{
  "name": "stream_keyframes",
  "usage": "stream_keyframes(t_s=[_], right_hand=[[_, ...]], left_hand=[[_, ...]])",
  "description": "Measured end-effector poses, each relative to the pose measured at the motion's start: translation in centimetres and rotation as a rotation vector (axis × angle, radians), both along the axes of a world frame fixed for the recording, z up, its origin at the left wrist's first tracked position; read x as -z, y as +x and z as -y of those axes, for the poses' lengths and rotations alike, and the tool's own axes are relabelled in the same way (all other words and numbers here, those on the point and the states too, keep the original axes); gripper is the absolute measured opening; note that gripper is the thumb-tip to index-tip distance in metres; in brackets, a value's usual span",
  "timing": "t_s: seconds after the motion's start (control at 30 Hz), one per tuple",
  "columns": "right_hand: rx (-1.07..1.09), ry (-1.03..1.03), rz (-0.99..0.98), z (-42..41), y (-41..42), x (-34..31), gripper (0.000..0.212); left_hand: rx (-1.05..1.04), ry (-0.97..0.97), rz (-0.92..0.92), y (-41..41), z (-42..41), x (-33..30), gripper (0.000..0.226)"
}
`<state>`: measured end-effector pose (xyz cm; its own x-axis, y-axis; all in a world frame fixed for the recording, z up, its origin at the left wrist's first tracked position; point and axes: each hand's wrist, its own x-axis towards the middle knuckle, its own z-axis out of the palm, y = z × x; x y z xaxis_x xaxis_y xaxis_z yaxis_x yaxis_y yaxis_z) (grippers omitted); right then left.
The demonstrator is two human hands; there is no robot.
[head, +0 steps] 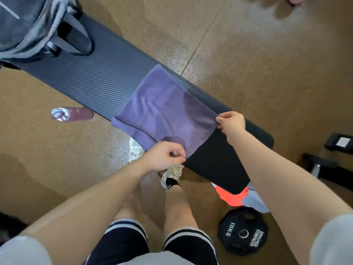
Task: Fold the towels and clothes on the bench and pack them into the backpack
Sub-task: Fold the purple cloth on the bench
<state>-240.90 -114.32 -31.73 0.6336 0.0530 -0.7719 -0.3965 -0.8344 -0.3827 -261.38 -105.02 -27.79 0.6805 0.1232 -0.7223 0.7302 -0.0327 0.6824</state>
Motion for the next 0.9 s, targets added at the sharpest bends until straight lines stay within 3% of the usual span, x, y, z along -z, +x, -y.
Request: stream_keyframes(t_s=[0.13,0.27,0.47,0.67,0.8,0.9], right_hand=[[-0.022,0.021,0.009,1.3,-0.3,3.1,0.017],[-0.192,-0.019,0.127,1.7,-0.5,4.9,0.010],[-0.303,-0.047,0.179,2.0,-0.9,5.8,0.033],[-0.379,-0.135,0.189,1.4,-2.0,5.9,0.018],[-0.229,-0.129,0.209,1.2,-1.8,5.7,0.009],[-0.062,-0.095,0.243,0.4,-0.9,5.2,0.005]], left_hand=[[0.311,0.092,-0.166,-0.7,0.4,3.4,0.008],[0.609,0.251,-0.236,-0.3,-0.2,5.7,0.022],[0.343,0.603,-0.055,5.0,-5.8,8.5,0.034],[0.528,0.863,-0.117,10.5,-11.8,9.6,0.054],[0.563,0.919,-0.126,11.3,-14.6,9.7,0.028],[0.451,0.895,0.025,12.5,-16.3,9.2,0.021]])
